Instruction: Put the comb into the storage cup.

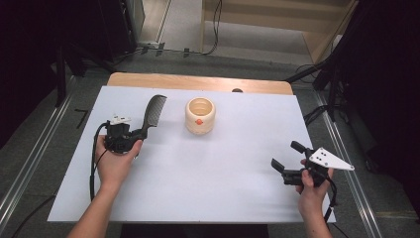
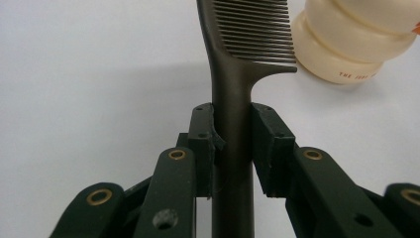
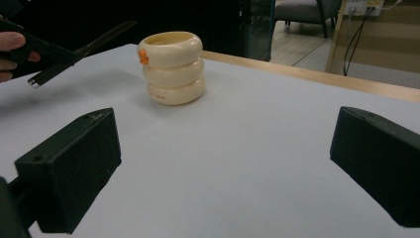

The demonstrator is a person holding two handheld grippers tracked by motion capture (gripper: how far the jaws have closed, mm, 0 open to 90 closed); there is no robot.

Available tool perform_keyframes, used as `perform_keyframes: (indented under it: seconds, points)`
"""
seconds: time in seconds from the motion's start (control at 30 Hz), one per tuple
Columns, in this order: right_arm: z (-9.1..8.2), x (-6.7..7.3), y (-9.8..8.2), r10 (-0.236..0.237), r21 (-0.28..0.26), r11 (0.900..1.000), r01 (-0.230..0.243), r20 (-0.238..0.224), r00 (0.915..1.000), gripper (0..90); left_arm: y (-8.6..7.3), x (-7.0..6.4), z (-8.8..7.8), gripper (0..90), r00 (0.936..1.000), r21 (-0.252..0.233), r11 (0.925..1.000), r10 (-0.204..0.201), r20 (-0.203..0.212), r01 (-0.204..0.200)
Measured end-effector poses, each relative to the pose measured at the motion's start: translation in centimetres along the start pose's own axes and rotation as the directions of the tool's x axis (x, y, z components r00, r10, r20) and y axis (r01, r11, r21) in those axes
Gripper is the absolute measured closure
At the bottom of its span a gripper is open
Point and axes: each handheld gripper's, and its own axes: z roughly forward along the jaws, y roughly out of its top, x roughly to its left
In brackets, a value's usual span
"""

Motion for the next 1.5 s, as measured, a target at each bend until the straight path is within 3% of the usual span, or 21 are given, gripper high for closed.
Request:
perform_keyframes:
  seconds: [0.27, 0.5, 0.77, 0.97, 1.27, 1.5]
  points:
    - [1.7, 1.0, 1.6, 0.010, -0.007, 1.000, -0.010, -0.024, 0.9997, 0.0, -0.2, -1.1, -1.2, 72.8, 0.9995, -0.071, 0.9973, 0.018, 0.027, -0.016]
    - [3.3, 2.3, 2.8, -0.015, 0.019, 1.000, 0.016, -0.044, 0.9989, 0.0, -0.5, -2.3, -1.8, 72.8, 0.9976, -0.122, 0.9922, 0.035, 0.060, -0.028]
    - [4.6, 3.2, 4.2, 0.032, -0.019, 0.999, -0.034, -0.084, 0.9959, 0.0, -0.9, -3.7, -1.8, 72.8, 0.9944, -0.153, 0.9871, 0.062, 0.085, -0.049]
    - [5.3, 3.7, 5.2, 0.062, -0.025, 0.998, -0.065, -0.104, 0.9927, 0.0, -1.0, -4.8, -2.3, 72.8, 0.9899, -0.195, 0.9778, 0.097, 0.103, -0.075]
    - [6.1, 5.0, 5.5, 0.049, -0.017, 0.999, -0.052, -0.136, 0.9895, 0.0, -1.8, -5.9, -2.8, 72.8, 0.9848, -0.255, 0.9623, 0.127, 0.118, -0.094]
    - [7.0, 6.1, 5.5, 0.071, -0.005, 0.997, -0.073, -0.176, 0.9818, 0.0, -2.3, -7.4, -3.0, 72.8, 0.9760, -0.282, 0.9518, 0.166, 0.141, -0.121]
